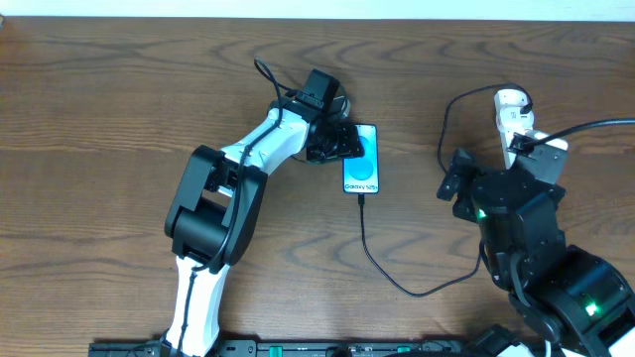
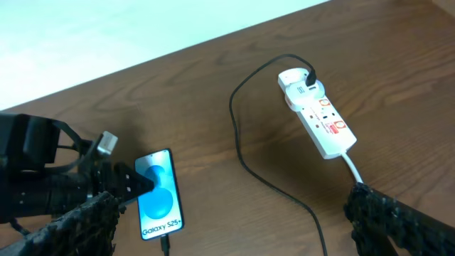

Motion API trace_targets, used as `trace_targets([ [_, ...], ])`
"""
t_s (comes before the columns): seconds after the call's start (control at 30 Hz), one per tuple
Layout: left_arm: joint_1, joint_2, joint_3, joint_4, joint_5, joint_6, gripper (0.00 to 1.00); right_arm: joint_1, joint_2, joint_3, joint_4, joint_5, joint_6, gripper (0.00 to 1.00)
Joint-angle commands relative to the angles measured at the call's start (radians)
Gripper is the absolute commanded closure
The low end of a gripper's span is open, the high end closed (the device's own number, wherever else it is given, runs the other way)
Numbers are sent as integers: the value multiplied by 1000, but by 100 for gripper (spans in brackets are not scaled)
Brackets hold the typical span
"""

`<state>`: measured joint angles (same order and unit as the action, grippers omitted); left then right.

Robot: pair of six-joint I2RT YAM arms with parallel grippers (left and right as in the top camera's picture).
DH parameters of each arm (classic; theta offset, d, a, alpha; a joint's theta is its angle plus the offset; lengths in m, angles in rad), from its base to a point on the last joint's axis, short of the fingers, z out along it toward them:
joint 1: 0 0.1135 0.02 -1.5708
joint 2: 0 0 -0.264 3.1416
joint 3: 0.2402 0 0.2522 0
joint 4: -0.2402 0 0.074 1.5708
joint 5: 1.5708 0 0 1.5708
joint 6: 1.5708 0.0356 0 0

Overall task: Plug charger to phone and switch on socket
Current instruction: 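Lower the phone onto the table with the left gripper and release it, then retract the left arm to rest and move the right gripper over the strip switch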

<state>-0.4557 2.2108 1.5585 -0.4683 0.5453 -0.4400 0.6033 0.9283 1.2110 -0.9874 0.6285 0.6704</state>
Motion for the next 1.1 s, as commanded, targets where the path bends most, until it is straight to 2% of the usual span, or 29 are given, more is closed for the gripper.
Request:
trace_targets([
  [0.0, 1, 24, -9, -18, -178, 34, 49, -7, 19, -4, -1, -8, 13, 1],
  [0.2, 26, 13, -9, -21, -200, 134, 49, -7, 58, -4, -32, -29, 13, 1],
  [0.27, 53, -9, -9, -26, -200, 134, 36, -7, 74, -4, -42, -29, 13, 1],
  [0.4, 126, -78, -7, -57, -200, 134, 29, -7, 103, -4, -61, -29, 13, 1],
  [0.43, 148, -100, -7, -71, -200, 134, 24, -7, 111, -4, -66, -29, 13, 1],
  [0.67, 341, -335, -7, -206, -199, 139, 21, -7, 163, -4, -69, -29, 13, 1],
  [0.97, 571, -708, -7, -460, -200, 239, 20, -7, 225, -4, -63, -33, 13, 1],
  [1.07, 629, -838, -7, -556, -200, 297, 20, -7, 252, -4, -42, -40, 64, 1],
])
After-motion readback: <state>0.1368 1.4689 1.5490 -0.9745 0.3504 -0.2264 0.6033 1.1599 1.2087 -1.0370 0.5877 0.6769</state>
